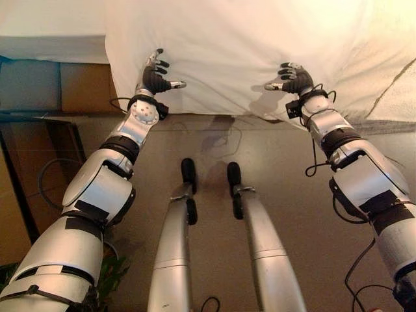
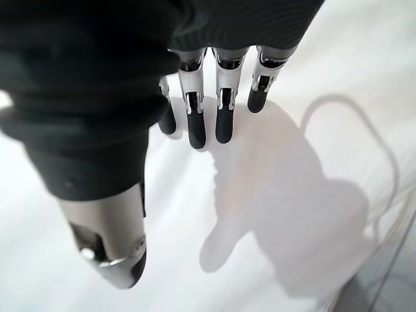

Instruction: Make the bed

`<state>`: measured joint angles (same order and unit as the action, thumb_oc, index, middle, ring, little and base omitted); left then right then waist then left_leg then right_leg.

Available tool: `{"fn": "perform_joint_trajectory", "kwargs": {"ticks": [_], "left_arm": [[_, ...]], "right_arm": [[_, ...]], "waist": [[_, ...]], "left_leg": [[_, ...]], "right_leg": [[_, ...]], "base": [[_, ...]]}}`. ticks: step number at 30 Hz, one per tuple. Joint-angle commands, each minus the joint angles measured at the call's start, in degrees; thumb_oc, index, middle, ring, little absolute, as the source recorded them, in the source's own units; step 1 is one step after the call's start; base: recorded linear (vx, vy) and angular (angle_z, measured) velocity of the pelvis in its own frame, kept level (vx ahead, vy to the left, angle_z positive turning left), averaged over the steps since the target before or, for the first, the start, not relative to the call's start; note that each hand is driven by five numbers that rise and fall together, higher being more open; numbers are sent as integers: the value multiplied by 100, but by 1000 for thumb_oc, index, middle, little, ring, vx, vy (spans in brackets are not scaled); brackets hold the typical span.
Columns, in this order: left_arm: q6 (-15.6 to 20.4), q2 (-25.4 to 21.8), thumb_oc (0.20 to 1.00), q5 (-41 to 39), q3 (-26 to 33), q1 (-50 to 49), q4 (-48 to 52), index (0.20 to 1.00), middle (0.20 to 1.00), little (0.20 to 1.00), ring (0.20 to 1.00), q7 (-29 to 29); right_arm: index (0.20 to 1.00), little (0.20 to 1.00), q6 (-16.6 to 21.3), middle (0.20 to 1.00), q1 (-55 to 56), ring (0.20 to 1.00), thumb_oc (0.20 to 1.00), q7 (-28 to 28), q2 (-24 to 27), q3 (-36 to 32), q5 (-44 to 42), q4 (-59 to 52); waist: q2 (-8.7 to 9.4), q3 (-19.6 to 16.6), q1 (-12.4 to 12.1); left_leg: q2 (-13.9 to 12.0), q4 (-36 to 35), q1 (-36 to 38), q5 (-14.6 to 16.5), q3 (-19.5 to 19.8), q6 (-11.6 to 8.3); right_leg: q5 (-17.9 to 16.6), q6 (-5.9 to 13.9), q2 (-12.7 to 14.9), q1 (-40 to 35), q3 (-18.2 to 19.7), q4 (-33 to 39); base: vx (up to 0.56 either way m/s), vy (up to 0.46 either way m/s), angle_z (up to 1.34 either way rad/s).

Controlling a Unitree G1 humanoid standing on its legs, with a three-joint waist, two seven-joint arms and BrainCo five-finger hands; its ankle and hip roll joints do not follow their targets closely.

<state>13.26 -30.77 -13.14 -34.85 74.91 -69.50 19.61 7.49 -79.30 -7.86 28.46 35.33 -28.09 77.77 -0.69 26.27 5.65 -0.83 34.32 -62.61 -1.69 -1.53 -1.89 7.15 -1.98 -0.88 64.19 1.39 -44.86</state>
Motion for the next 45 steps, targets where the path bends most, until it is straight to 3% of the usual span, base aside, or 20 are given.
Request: {"fn": "perform_joint_trajectory", "kwargs": {"ticks": [1,10,12,16,23,27,33,36,45], "left_arm": [[-167,-235,1000,-40,448,38,-485,1000,1000,1000,1000,424],[-408,-348,1000,-125,846,-258,-684,1000,1000,1000,1000,727],[-499,-89,1000,-176,1136,-616,-686,1000,1000,1000,1000,1000],[-502,-36,1000,28,1445,-1378,-720,1000,1000,1000,1000,1076],[-337,290,1000,200,1802,-2866,-562,1000,1000,1000,1000,764],[-449,962,1000,541,1785,-3768,-685,1000,1000,1000,1000,477],[-444,1503,1000,689,1800,-4687,-509,1000,1000,1000,1000,3],[-601,1915,1000,583,1678,-5139,-776,1000,1000,1000,1000,-911],[-750,2421,1000,1369,1145,-5853,-1150,1000,1000,1000,1000,-1718]], "right_arm": [[1000,1000,-59,1000,46,1000,1000,-375,325,-413,-20,330],[1000,1000,-139,1000,417,1000,1000,-535,722,-891,-505,472],[1000,1000,-138,1000,743,1000,1000,-616,902,-1148,-635,533],[1000,1000,-110,1000,1509,1000,1000,-633,946,-1631,-729,509],[1000,1000,-27,1000,3028,1000,1000,-435,614,-2342,-832,451],[1000,1000,61,1000,4156,1000,1000,-192,139,-2707,-767,403],[1000,1000,166,1000,5267,1000,1000,10,-593,-2857,-582,82],[1000,1000,80,1000,5680,1000,1000,97,-992,-2738,-169,85],[1000,1000,-124,1000,6405,1000,1000,186,-1542,-2689,391,418]], "waist": [[-36,-153,30],[-42,-43,112],[-93,-16,91],[-128,-64,67],[-94,-380,-1],[-142,-821,-59],[-151,-1300,-96],[-120,-1648,-77],[-71,-2277,-28]], "left_leg": [[-50,540,302,780,-90,-223],[-83,-76,906,593,-8,-329],[-32,-540,1265,392,24,-376],[45,-1378,2011,11,83,-436],[26,-2791,3427,-430,208,-406],[-31,-3682,4353,-717,264,-434],[-72,-3932,4956,-705,319,-370],[-88,-3932,5324,-577,257,-297],[-88,-3932,6013,-195,165,-138]], "right_leg": [[-109,557,96,-284,92,451],[-163,525,110,-915,44,912],[-250,535,119,-1294,20,1285],[-414,576,110,-1999,1,1956],[-730,638,120,-3255,-53,3033],[-1061,714,262,-4228,-59,3890],[-1267,754,371,-4938,36,4430],[-1329,795,422,-5362,131,4693],[-1253,869,489,-6028,289,4919]], "base": [[12,-37,1],[14,-66,3],[31,-91,6],[59,-42,9],[95,-12,6],[121,63,18],[60,97,1],[60,106,-2],[83,68,-13]]}}
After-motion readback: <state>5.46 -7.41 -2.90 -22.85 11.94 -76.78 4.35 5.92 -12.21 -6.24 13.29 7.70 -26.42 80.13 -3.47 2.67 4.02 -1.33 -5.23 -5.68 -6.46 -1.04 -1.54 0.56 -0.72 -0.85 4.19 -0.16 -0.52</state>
